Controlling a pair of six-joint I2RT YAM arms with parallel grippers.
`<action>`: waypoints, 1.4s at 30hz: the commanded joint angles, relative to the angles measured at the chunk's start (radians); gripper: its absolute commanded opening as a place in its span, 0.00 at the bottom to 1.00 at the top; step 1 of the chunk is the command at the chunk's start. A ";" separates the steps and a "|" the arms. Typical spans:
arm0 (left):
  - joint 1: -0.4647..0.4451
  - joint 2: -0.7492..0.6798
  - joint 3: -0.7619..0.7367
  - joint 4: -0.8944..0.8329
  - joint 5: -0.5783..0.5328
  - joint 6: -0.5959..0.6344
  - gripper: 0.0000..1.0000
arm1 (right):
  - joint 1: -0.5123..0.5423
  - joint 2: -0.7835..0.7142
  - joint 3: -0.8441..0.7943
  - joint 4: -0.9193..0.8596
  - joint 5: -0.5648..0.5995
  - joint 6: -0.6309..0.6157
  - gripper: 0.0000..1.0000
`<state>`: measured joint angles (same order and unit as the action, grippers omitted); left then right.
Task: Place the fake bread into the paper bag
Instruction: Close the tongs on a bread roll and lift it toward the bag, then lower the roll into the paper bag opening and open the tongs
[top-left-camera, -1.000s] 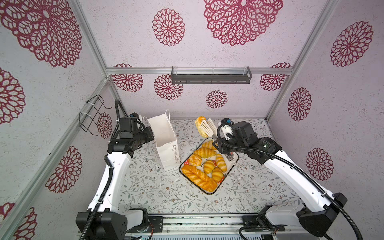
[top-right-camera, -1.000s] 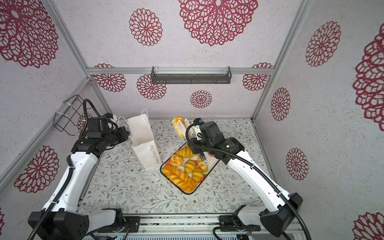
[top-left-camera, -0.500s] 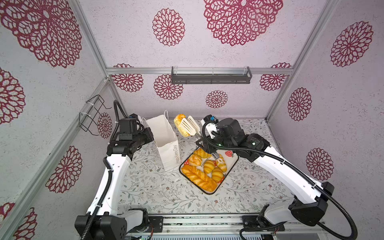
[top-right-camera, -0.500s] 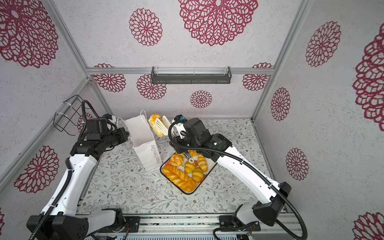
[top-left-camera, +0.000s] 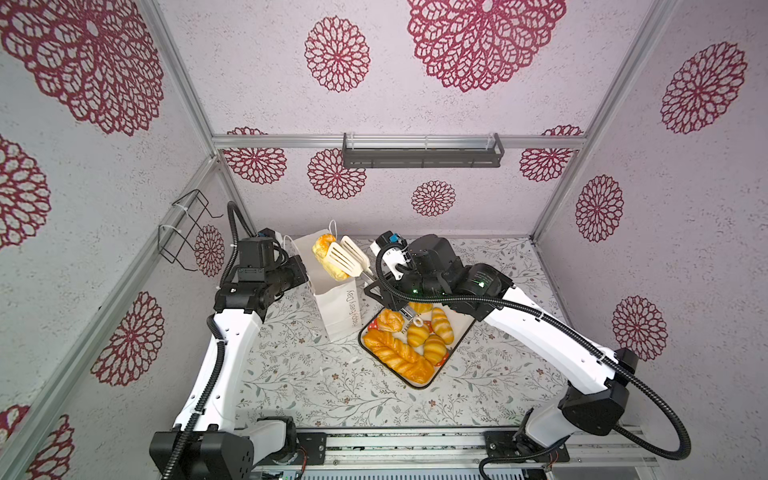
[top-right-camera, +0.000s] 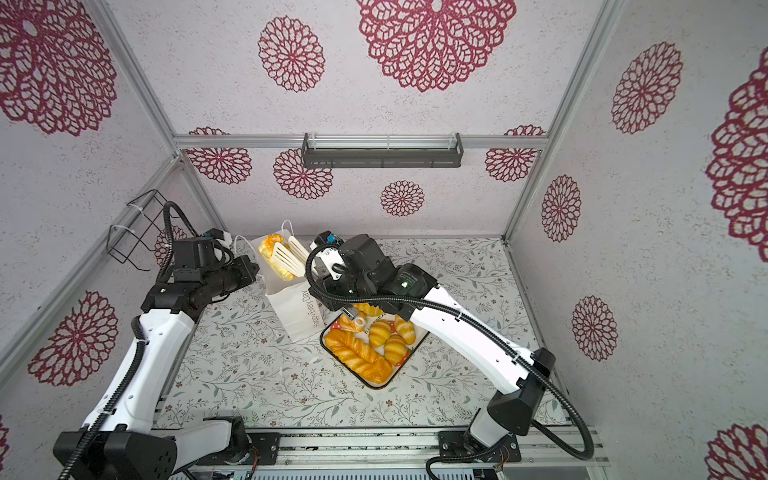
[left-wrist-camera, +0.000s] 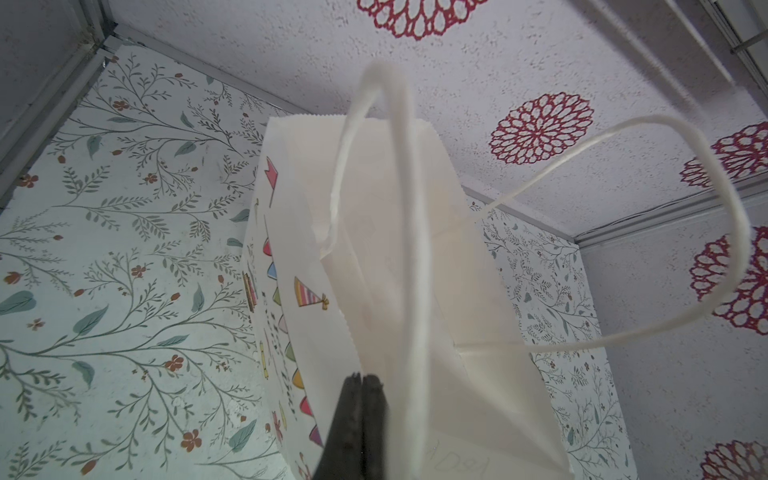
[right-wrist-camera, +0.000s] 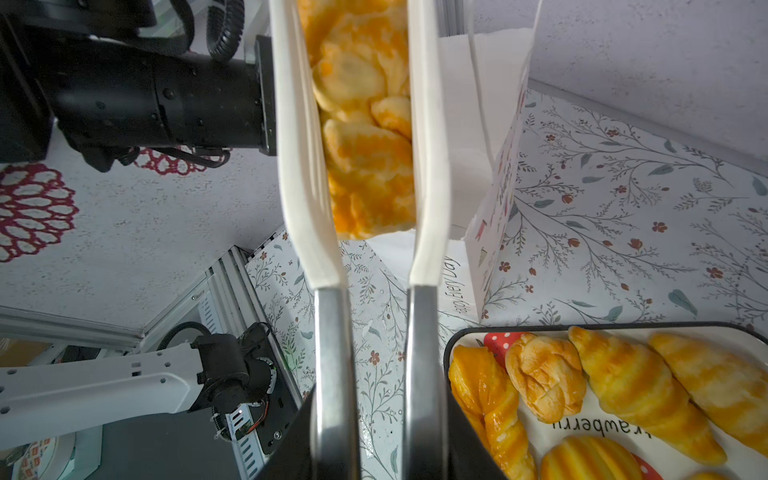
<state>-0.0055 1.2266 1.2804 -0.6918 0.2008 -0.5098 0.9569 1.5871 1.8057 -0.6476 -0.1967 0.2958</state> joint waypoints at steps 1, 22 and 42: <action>0.002 -0.026 -0.012 0.025 0.002 -0.012 0.00 | 0.008 0.004 0.054 0.071 -0.027 -0.020 0.21; 0.002 -0.065 -0.056 0.031 -0.004 -0.021 0.00 | -0.034 0.154 0.140 0.020 0.003 0.003 0.22; 0.002 -0.058 -0.063 0.037 0.000 -0.026 0.00 | -0.061 0.189 0.132 0.020 -0.035 0.011 0.29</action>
<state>-0.0055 1.1690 1.2274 -0.6704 0.1970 -0.5262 0.8993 1.7821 1.8984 -0.6598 -0.2157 0.3019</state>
